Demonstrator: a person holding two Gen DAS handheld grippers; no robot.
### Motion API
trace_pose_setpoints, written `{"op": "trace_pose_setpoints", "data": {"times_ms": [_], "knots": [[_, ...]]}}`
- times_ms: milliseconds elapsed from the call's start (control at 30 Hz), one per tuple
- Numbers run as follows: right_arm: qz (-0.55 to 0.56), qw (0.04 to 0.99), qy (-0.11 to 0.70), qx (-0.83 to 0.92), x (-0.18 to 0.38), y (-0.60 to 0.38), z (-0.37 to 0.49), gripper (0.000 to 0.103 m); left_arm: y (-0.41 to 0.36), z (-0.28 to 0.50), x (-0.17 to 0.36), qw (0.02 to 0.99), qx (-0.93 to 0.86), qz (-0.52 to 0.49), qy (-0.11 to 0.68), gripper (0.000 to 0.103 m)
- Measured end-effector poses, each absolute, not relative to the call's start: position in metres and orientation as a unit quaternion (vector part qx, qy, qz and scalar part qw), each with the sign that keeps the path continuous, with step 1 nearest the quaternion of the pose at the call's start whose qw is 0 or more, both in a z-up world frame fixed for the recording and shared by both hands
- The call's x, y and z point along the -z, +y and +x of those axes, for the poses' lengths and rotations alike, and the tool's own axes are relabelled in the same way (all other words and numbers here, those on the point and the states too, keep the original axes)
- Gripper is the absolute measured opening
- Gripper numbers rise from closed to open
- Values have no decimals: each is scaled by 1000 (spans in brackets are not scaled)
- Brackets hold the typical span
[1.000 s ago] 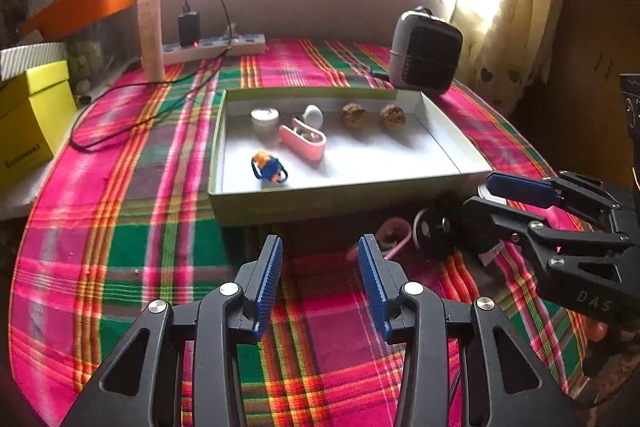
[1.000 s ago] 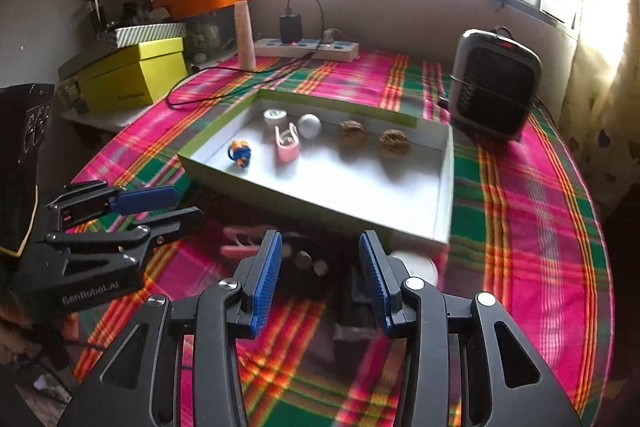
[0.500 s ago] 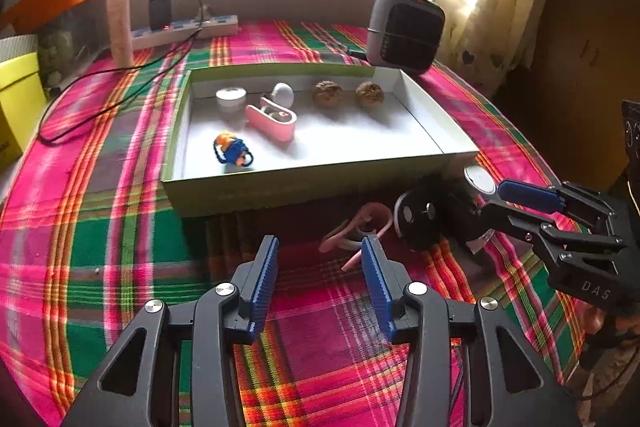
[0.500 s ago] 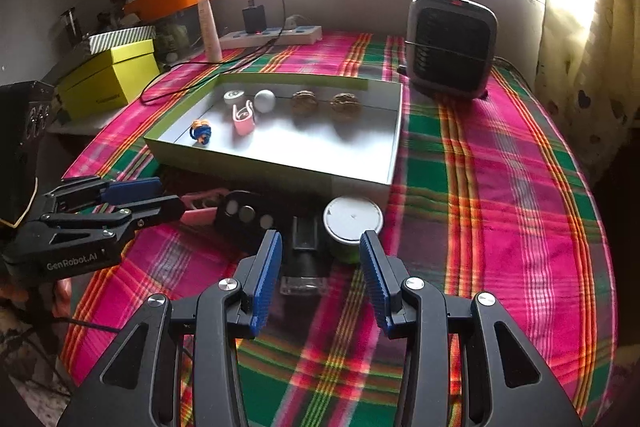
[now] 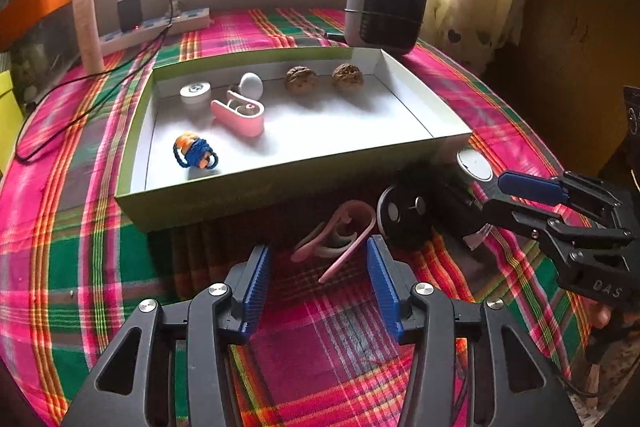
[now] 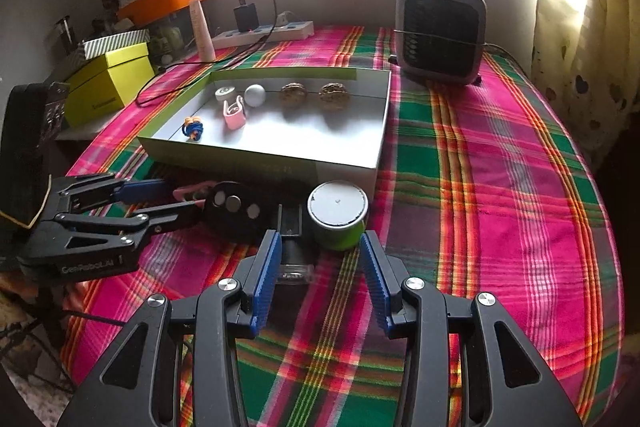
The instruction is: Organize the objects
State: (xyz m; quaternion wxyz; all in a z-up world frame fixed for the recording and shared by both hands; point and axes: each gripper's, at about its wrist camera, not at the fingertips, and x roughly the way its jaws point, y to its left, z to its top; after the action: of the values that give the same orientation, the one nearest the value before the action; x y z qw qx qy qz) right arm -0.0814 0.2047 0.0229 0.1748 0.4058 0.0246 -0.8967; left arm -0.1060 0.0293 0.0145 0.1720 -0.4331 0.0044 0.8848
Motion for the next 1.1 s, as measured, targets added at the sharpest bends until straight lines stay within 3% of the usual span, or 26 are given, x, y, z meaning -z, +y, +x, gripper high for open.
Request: {"op": "trace_pose_setpoints", "data": {"times_ms": [533,800,1100], "knots": [[427,191,34,883,-12,192,-85,42,36,-116,-15,166,-887,-431,23,46],[435,184,49,880,-6,184,-90,42,24,-117,-15,153,-890,-428,11,22],[433,184,52,881,-5,180,-87,42,16,-113,-14,150,-891,-428,0,22]]}}
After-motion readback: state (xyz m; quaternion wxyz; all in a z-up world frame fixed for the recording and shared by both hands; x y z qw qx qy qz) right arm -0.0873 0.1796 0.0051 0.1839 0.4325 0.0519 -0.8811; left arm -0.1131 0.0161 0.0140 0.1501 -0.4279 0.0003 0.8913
